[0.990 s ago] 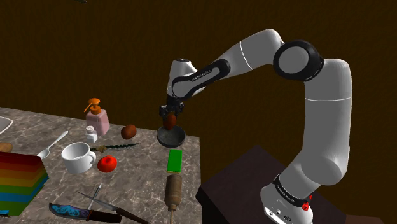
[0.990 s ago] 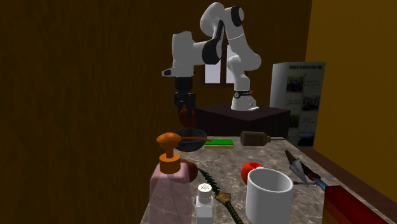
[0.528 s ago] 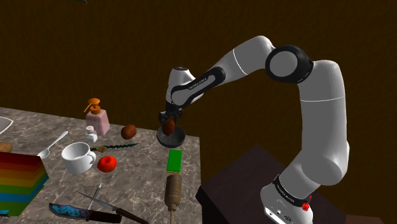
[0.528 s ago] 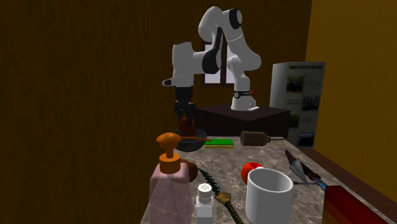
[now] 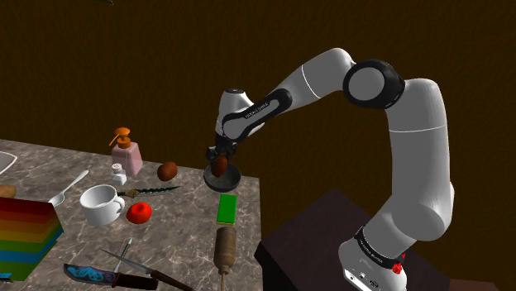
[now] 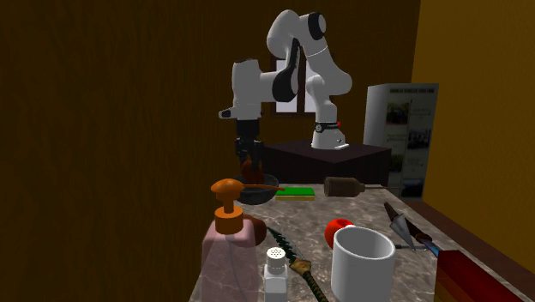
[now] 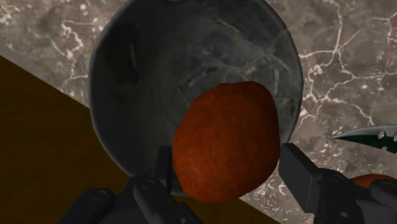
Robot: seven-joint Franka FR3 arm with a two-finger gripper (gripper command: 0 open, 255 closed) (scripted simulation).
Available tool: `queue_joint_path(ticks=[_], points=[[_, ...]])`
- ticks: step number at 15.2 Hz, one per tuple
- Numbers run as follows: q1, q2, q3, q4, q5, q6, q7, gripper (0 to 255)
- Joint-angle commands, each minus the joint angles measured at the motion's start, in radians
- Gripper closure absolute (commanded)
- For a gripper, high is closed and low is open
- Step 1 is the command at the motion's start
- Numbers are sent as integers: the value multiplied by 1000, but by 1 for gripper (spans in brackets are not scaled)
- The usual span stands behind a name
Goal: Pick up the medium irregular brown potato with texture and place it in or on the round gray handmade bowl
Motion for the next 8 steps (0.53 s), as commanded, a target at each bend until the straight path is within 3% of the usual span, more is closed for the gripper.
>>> queue_joint_path(ticks=[1,6,8], points=[[-3,6,-4,2,0,-1,0,0],[-4,5,-4,-1,0,1,0,0],[-14,-47,7,-9,11,-43,-7,0]])
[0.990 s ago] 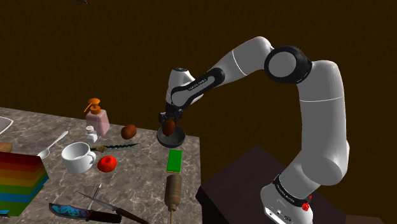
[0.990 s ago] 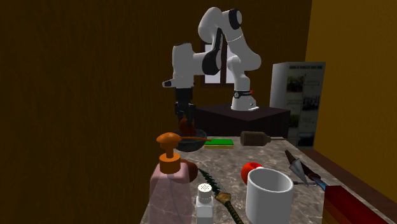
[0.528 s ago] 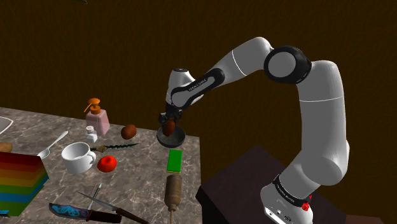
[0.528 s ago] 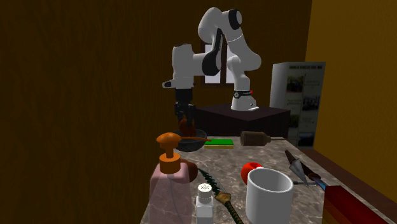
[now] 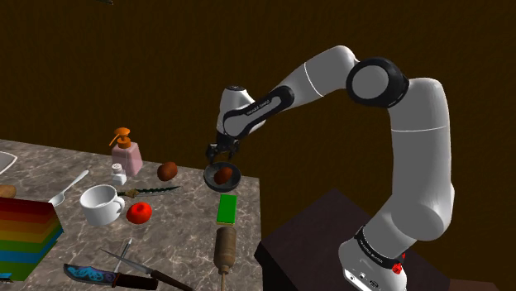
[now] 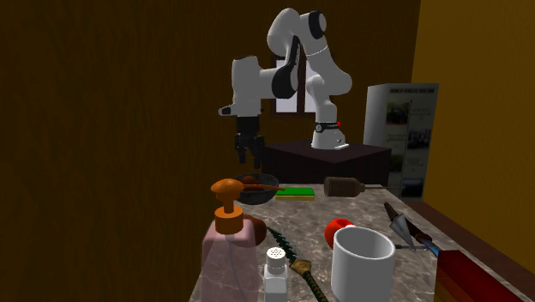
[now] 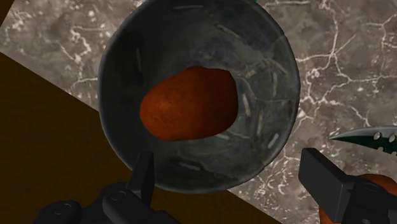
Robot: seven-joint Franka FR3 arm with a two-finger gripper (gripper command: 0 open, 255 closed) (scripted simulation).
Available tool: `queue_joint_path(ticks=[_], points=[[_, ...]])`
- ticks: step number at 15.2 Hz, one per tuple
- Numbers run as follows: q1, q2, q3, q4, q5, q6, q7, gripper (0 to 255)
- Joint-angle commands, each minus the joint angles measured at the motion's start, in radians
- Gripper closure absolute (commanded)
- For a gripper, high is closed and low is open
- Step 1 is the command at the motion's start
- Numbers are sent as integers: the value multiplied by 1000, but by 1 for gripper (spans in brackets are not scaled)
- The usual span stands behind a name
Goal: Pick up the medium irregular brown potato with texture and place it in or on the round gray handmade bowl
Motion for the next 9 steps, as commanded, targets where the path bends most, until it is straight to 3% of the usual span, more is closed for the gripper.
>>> queue_joint_path(ticks=[1,9], points=[[-10,-48,6,-3,10,-38,-4,0],[-14,-67,9,-4,15,-56,-7,0]])
